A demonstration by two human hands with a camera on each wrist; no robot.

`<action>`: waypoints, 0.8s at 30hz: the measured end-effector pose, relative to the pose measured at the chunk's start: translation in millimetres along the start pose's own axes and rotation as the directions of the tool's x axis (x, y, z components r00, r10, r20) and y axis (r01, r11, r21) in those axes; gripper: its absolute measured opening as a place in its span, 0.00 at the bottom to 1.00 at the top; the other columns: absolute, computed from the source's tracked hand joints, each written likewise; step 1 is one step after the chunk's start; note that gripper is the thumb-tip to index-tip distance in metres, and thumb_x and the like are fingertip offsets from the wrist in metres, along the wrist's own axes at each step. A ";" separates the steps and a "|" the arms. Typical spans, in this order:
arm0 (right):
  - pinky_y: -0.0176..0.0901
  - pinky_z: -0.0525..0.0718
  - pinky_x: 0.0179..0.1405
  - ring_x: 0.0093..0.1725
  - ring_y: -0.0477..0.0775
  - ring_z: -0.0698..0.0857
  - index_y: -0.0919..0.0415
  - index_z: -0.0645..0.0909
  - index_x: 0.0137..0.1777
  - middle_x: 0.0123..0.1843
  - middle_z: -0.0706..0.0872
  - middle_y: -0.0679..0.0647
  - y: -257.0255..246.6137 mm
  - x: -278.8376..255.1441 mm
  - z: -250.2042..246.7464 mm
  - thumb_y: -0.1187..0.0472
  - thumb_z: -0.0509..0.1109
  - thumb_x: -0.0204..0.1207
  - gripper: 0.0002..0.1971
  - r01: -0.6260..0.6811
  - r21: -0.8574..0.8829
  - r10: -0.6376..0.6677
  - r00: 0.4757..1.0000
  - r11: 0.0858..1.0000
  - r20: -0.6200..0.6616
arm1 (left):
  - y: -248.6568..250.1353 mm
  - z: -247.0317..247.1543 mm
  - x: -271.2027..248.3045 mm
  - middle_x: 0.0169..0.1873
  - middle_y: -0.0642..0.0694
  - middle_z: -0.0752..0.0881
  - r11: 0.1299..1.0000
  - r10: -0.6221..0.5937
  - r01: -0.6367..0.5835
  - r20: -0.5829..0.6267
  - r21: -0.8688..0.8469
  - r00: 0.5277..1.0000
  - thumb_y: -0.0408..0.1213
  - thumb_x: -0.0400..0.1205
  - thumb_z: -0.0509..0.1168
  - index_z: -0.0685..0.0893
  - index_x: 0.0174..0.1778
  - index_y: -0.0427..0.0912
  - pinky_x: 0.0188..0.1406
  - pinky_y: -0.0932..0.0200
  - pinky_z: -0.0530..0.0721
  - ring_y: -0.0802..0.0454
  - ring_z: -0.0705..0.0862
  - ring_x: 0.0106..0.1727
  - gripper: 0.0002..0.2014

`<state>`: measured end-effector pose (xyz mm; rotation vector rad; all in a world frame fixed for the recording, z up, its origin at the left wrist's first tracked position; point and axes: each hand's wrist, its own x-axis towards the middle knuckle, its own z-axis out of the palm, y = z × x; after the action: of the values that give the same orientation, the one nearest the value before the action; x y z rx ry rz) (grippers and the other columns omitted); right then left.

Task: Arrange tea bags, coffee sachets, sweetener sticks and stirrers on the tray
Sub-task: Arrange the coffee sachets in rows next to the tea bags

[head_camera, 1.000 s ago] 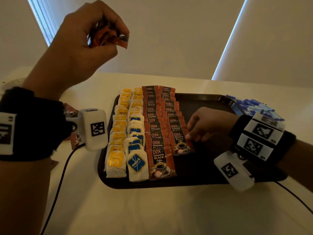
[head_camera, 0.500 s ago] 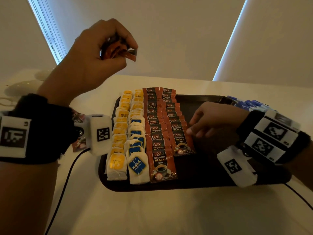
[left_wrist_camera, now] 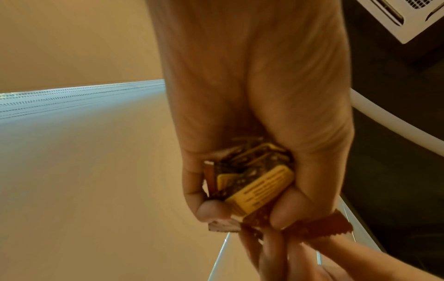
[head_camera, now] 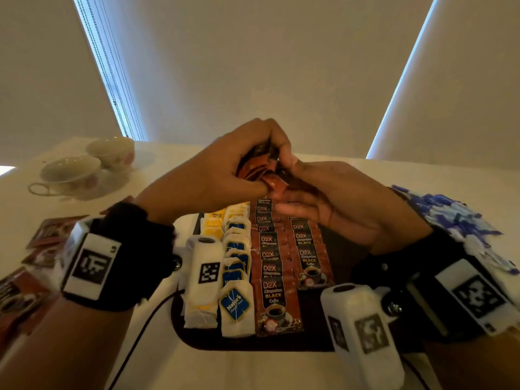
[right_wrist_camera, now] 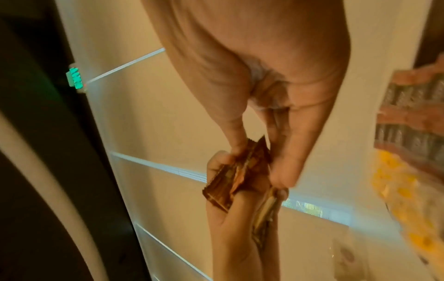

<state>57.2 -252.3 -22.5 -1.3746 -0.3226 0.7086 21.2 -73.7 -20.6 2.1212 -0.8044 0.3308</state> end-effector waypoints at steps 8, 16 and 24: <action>0.34 0.87 0.30 0.41 0.52 0.89 0.72 0.82 0.56 0.48 0.89 0.63 -0.7 0.0 -15.2 0.66 0.72 0.65 0.19 0.040 -0.020 -0.041 0.997 0.999 -0.070 | -8.6 2.1 -2.4 0.46 0.53 0.78 0.982 -0.172 0.176 0.061 -0.071 0.983 0.35 0.71 0.76 0.70 0.46 0.50 0.36 0.68 0.83 0.55 0.84 0.49 0.19; 0.36 0.88 0.31 0.38 0.50 0.90 0.71 0.83 0.53 0.44 0.90 0.61 4.3 0.8 -14.6 0.69 0.66 0.76 0.08 0.041 -0.052 -0.045 0.996 0.998 -0.071 | -12.6 -4.6 -3.8 0.53 0.48 0.77 0.982 -0.172 0.172 0.001 -0.073 0.985 0.29 0.79 0.57 0.72 0.56 0.55 0.41 0.59 0.87 0.53 0.82 0.51 0.16; 0.45 0.90 0.43 0.46 0.55 0.90 0.60 0.84 0.51 0.50 0.88 0.61 -0.3 -3.3 -25.1 0.66 0.64 0.80 0.07 0.122 -0.419 -0.188 0.975 0.900 -0.121 | -14.5 -2.0 -1.1 0.46 0.40 0.84 0.951 -0.297 0.285 -0.102 -0.118 0.949 0.39 0.78 0.57 0.77 0.44 0.49 0.27 0.62 0.81 0.43 0.85 0.45 0.04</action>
<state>69.7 -274.0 -26.4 -1.7705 -0.4678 0.4046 29.9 -65.1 -28.7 2.0659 -0.4203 0.2498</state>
